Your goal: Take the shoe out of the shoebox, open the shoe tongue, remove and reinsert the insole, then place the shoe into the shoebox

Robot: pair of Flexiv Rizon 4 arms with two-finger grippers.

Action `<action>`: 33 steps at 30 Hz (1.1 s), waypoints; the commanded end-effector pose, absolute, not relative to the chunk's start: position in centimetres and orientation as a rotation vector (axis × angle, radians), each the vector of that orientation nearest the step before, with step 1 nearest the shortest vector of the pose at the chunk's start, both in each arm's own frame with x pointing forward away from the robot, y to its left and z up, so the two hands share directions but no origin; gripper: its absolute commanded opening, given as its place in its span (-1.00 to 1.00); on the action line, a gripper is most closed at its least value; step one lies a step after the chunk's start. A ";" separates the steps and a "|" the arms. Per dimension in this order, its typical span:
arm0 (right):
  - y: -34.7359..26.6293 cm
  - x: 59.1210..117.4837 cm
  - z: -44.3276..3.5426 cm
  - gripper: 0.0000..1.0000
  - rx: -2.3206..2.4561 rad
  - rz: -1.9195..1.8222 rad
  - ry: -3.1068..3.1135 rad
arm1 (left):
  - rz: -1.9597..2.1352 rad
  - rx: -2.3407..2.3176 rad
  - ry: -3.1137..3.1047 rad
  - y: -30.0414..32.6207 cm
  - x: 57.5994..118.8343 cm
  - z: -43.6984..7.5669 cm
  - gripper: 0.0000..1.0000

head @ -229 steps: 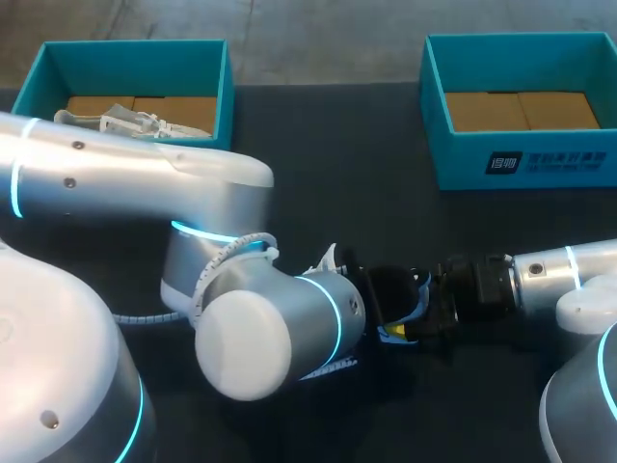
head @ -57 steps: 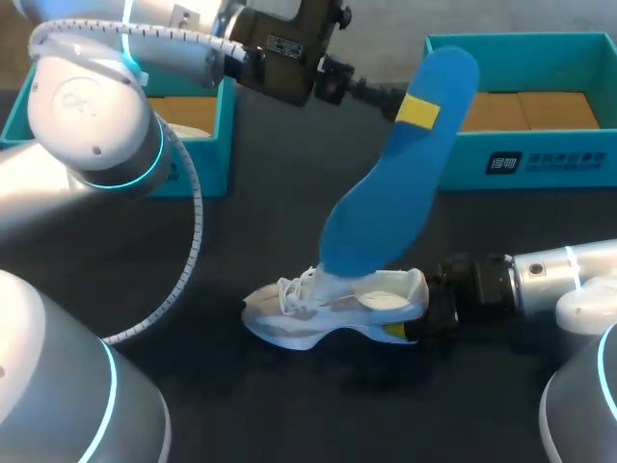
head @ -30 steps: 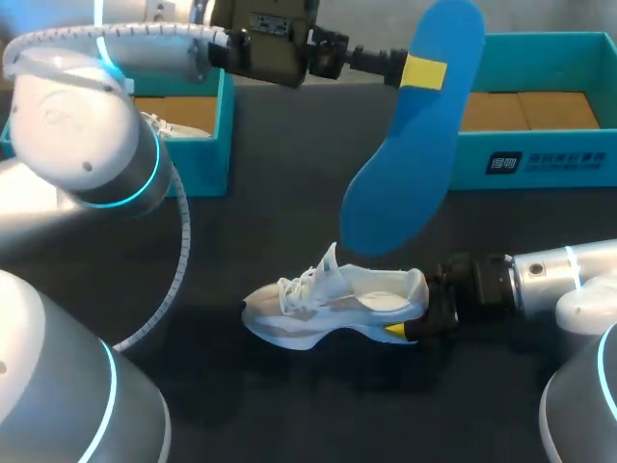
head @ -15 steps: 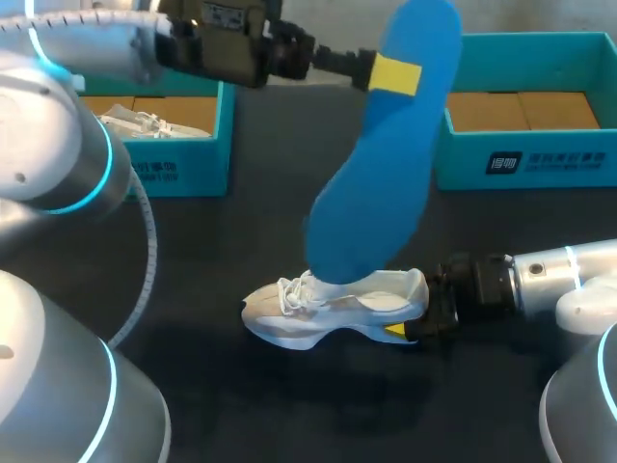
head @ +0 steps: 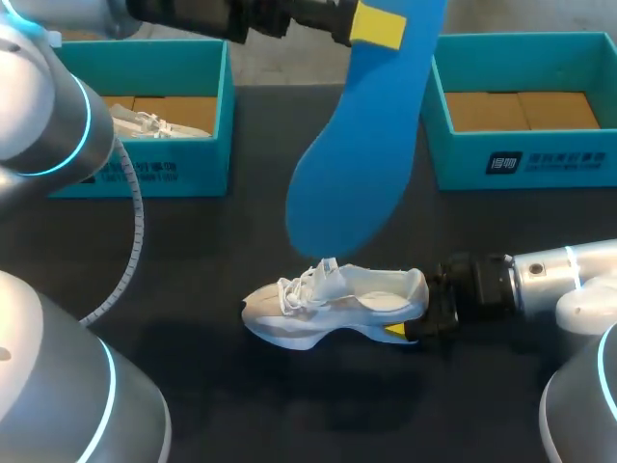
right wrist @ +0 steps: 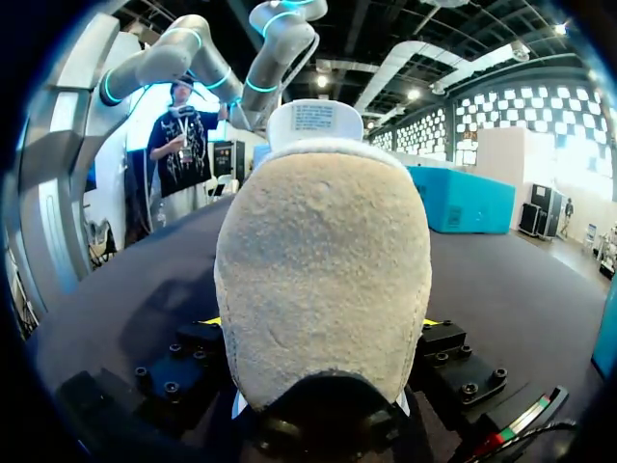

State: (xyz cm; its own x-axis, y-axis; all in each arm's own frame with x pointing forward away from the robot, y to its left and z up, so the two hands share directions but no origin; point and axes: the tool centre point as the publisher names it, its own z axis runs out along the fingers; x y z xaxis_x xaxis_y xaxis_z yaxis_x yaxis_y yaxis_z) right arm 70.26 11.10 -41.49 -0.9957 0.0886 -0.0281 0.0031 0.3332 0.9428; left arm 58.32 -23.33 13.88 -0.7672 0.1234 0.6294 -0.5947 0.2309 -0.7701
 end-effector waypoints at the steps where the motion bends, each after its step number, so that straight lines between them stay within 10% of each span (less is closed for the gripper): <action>1: 11.2 70.2 -41.5 -1.00 0.088 1.765 2.507 | 1.598 0.441 -1.913 -21.4 57.7 13.1 -1.00; 33: 11.2 70.2 -41.5 -1.00 0.088 1.765 2.507 | 1.546 0.483 -1.867 -19.4 58.3 8.3 -1.00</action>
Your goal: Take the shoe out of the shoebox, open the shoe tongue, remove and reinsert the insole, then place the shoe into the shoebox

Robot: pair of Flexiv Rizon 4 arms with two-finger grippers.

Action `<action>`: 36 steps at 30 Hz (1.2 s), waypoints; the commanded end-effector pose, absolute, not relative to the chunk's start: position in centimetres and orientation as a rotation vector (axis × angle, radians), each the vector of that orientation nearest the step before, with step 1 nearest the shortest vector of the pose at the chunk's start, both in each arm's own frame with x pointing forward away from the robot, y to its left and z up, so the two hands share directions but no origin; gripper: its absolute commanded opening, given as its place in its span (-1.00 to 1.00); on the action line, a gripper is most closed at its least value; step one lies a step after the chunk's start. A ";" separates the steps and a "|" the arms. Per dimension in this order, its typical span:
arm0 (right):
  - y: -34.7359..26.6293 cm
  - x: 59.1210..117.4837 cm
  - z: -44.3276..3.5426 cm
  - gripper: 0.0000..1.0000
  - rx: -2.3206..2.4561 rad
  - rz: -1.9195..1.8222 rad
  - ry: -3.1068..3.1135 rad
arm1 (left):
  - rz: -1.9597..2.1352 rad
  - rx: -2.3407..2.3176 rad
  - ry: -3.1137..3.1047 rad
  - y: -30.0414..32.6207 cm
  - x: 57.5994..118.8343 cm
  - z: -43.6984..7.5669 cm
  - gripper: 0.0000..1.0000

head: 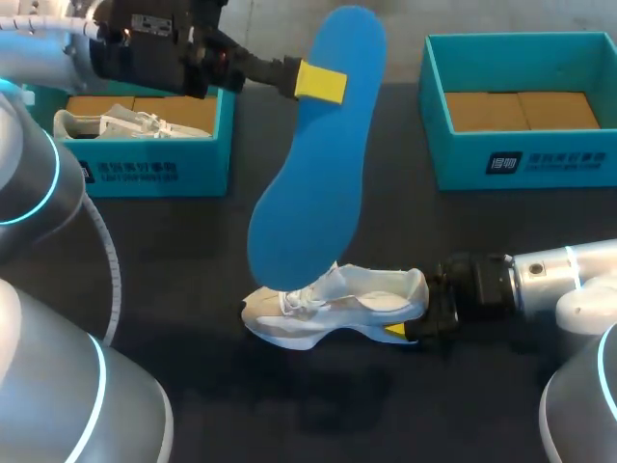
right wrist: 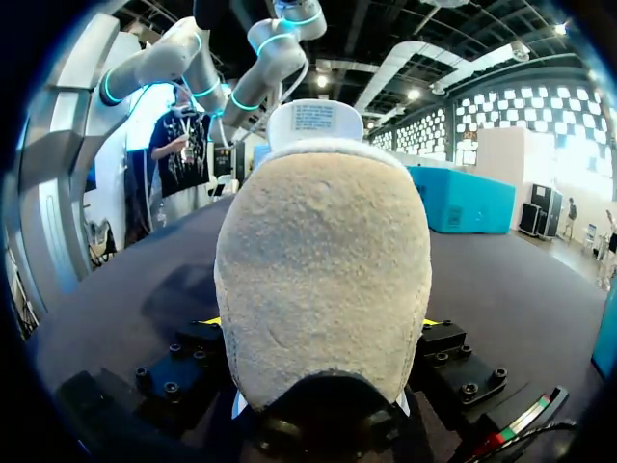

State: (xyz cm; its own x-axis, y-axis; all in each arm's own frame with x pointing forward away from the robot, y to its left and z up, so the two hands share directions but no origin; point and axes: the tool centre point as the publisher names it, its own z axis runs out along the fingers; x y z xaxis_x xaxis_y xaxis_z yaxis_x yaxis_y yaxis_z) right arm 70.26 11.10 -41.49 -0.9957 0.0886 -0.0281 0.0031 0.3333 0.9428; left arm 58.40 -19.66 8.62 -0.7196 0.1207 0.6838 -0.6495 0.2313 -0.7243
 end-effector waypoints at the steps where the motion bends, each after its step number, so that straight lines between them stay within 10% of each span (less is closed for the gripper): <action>1: 11.2 70.2 -41.5 -1.00 0.088 1.765 2.507 | 1.545 0.484 -1.867 -19.4 58.2 8.2 -1.00; 36: 11.2 70.2 -41.5 -1.00 0.088 1.765 2.507 | 1.661 0.483 -1.824 -17.3 55.6 9.3 -1.00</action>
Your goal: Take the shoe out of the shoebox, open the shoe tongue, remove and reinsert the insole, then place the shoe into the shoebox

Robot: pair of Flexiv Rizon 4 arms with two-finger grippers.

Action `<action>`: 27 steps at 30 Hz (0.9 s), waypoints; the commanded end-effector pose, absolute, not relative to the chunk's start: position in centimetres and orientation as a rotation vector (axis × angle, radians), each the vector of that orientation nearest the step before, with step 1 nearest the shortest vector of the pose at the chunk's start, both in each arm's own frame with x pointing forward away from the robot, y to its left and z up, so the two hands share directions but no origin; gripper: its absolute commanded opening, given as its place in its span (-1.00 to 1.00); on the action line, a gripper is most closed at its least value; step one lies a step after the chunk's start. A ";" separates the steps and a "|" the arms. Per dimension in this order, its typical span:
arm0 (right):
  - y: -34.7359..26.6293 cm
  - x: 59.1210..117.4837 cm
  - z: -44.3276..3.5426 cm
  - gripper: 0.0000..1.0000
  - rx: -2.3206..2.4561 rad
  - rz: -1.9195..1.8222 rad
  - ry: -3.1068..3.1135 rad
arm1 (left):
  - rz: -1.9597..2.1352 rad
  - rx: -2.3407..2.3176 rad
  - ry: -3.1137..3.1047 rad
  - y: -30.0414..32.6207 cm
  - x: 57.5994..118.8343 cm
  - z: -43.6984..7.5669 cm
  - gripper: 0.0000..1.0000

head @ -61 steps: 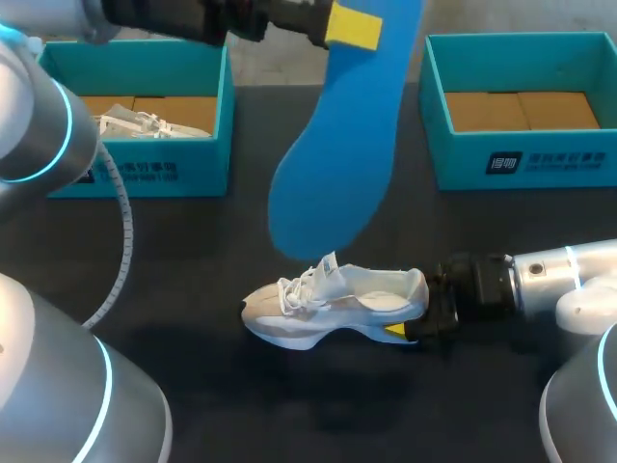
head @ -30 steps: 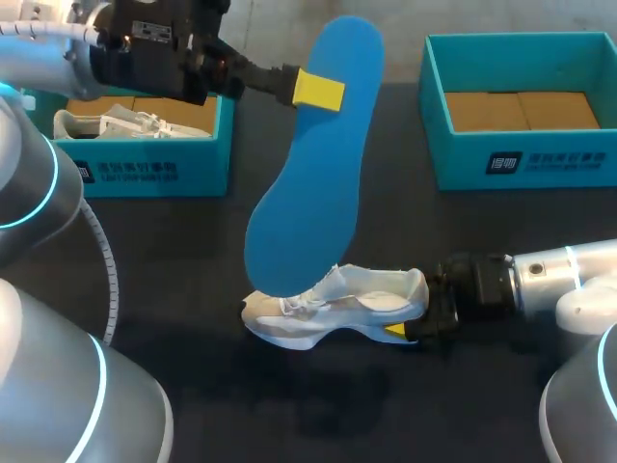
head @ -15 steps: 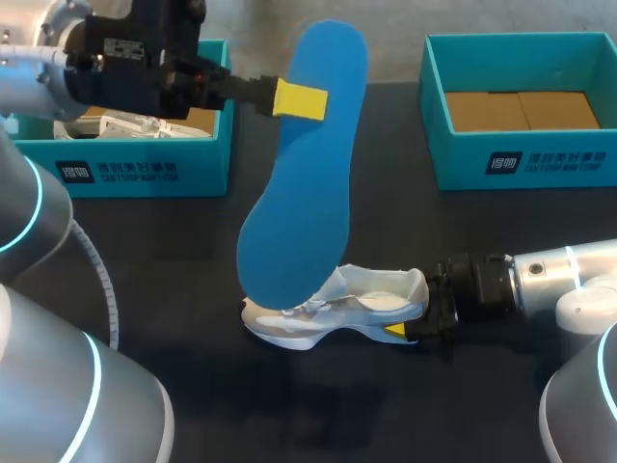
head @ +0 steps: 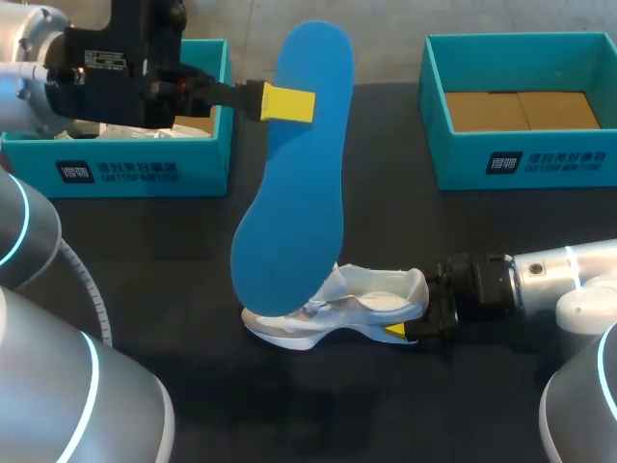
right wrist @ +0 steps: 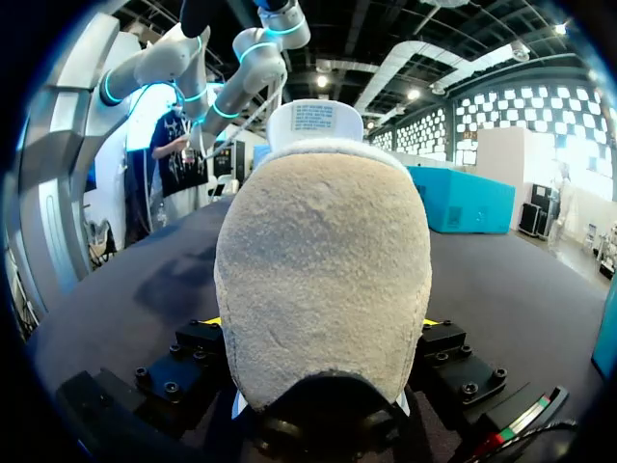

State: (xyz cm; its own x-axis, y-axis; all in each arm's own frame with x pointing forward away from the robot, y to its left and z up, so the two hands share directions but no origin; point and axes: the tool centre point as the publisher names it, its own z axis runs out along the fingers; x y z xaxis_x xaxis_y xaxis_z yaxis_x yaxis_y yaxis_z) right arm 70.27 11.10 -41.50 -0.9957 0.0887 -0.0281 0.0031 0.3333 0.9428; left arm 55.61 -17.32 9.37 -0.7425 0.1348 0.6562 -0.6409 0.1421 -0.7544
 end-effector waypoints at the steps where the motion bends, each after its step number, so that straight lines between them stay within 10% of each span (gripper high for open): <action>1: 11.2 70.2 -41.5 -1.00 0.088 1.765 2.507 | 1.661 0.483 -1.824 -17.3 55.6 9.3 -1.00; 10: 10.7 70.6 -41.2 -1.00 0.092 1.752 2.520 | 1.661 0.483 -1.824 -17.3 55.6 9.3 -1.00; 11: 10.7 70.6 -41.2 -0.27 0.089 1.751 2.524 | 1.661 0.483 -1.824 -17.3 55.6 9.3 -1.00; 12: 10.5 70.6 -41.1 1.00 0.090 1.740 2.536 | 1.661 0.483 -1.824 -17.3 55.6 9.3 -1.00; 27: 7.5 71.3 -40.1 1.00 0.033 1.623 2.636 | 1.661 0.483 -1.824 -17.3 55.6 9.3 -1.00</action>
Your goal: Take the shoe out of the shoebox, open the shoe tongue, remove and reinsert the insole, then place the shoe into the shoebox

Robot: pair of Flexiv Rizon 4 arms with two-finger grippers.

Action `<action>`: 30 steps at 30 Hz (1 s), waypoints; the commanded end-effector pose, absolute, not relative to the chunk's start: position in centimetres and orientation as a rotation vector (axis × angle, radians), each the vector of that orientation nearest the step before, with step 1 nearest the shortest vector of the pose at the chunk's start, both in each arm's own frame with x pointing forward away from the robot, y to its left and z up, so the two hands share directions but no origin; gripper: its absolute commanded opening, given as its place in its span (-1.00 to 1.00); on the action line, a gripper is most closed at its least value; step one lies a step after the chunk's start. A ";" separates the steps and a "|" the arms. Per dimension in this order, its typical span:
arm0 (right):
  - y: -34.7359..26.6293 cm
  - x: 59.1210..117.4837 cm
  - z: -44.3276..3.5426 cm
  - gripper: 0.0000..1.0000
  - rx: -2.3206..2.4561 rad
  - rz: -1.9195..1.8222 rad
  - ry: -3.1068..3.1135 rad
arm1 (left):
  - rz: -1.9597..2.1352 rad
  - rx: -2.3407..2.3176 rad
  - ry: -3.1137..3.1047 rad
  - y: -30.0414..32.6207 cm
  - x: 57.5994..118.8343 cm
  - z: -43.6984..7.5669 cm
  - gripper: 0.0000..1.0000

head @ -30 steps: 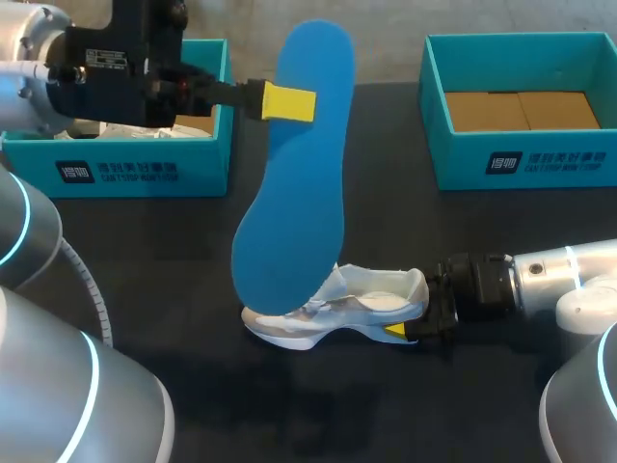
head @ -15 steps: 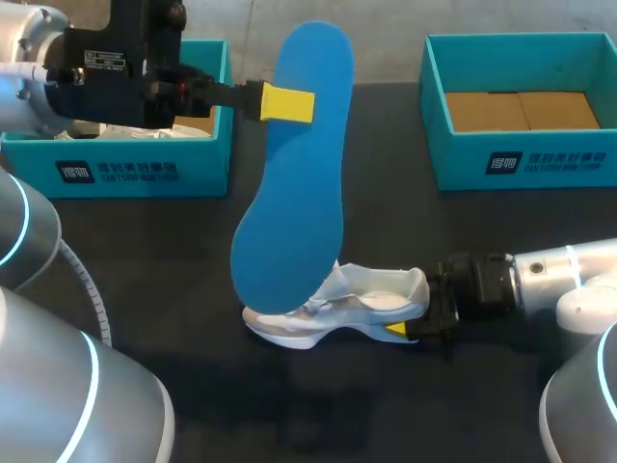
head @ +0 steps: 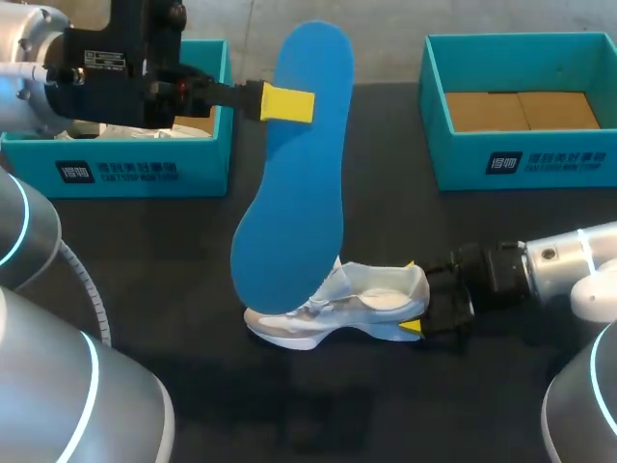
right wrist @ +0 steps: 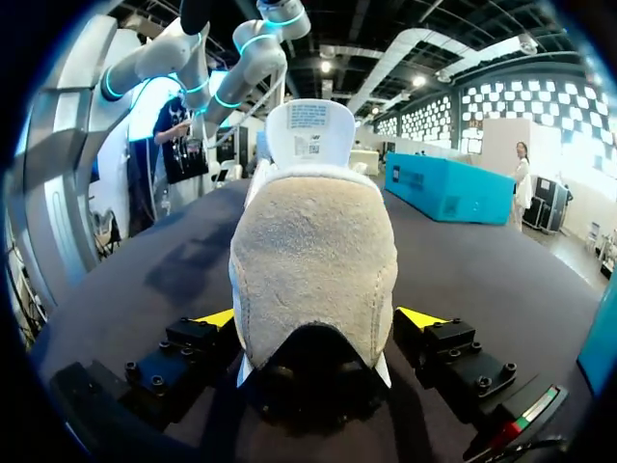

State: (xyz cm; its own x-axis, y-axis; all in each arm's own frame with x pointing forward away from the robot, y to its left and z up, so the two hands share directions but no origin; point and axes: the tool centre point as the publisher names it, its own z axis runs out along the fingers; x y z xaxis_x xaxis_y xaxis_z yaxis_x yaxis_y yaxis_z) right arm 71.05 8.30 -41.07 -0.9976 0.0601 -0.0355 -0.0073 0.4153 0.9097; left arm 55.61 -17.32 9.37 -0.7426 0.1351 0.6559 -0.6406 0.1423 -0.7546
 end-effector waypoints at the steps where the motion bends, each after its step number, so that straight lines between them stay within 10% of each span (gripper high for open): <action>1: 7.2 71.3 -40.0 1.00 0.028 1.600 2.651 | 1.661 0.483 -1.824 -17.3 55.6 9.3 -1.00; 30: 3.3 71.6 -34.7 1.00 -0.024 0.777 2.939 | 1.661 0.483 -1.824 -17.3 55.6 9.3 -1.00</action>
